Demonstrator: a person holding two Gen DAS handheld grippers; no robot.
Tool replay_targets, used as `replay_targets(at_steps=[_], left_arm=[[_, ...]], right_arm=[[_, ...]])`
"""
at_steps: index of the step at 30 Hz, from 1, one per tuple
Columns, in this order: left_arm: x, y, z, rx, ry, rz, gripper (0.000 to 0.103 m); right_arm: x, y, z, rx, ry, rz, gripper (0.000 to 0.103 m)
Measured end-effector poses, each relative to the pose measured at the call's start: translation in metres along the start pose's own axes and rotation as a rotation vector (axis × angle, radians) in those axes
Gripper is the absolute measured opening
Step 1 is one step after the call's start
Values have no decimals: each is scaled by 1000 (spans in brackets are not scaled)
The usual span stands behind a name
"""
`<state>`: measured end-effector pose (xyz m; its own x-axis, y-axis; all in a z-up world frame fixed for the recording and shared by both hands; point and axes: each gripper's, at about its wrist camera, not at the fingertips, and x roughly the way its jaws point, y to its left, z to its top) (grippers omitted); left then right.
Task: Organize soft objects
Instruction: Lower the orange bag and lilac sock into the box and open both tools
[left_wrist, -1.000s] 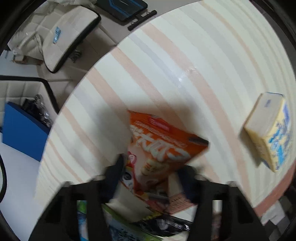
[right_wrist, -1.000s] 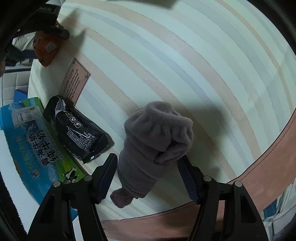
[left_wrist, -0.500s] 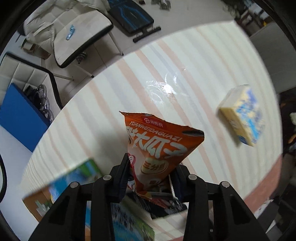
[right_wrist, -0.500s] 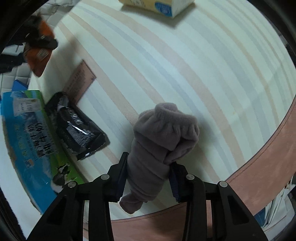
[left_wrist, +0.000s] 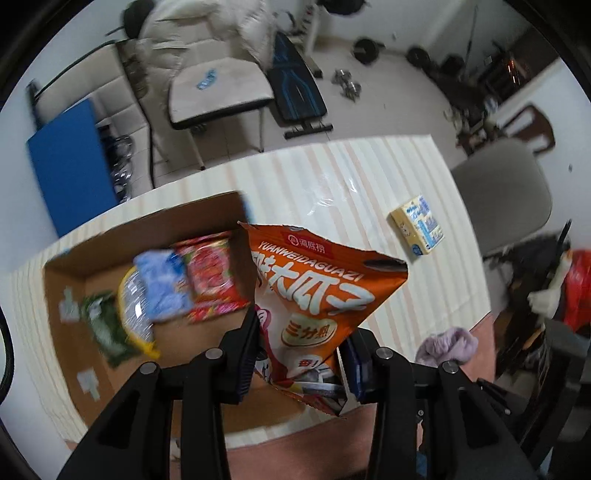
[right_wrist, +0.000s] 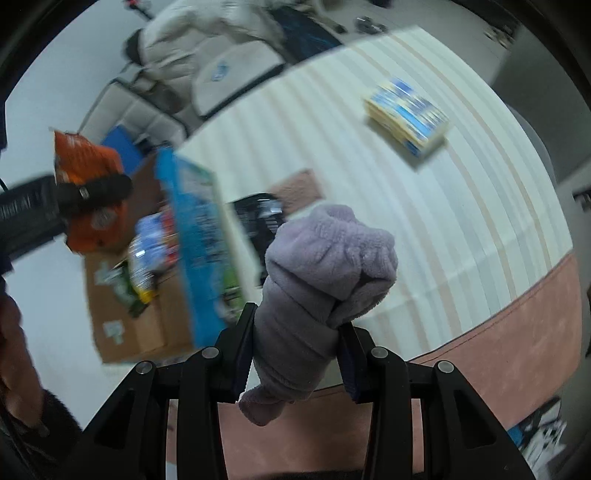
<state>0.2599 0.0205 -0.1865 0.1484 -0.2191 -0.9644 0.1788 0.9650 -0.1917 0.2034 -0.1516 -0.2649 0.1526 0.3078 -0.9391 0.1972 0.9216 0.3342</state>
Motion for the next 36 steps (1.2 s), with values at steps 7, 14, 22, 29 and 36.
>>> replay_targets(at_steps=[7,14,22,29,36], left_arm=[[-45,76,-45,-125,-62,33,37],[-20,157,-84,-283,22,38,37],[82,186,-80,-423,227,-156,37],[143,187,-74,-464,346,-225,37],[164,172,-69,-441,427,-216,39]], right_arm=[[-19,75,1,-205,41,67,42],[18,146,5,-357,111,23,42],[103,172,13,-434,240,-133,42],[153,169,16,-469,296,-226,42],[168,165,17,-486,310,-274,43]])
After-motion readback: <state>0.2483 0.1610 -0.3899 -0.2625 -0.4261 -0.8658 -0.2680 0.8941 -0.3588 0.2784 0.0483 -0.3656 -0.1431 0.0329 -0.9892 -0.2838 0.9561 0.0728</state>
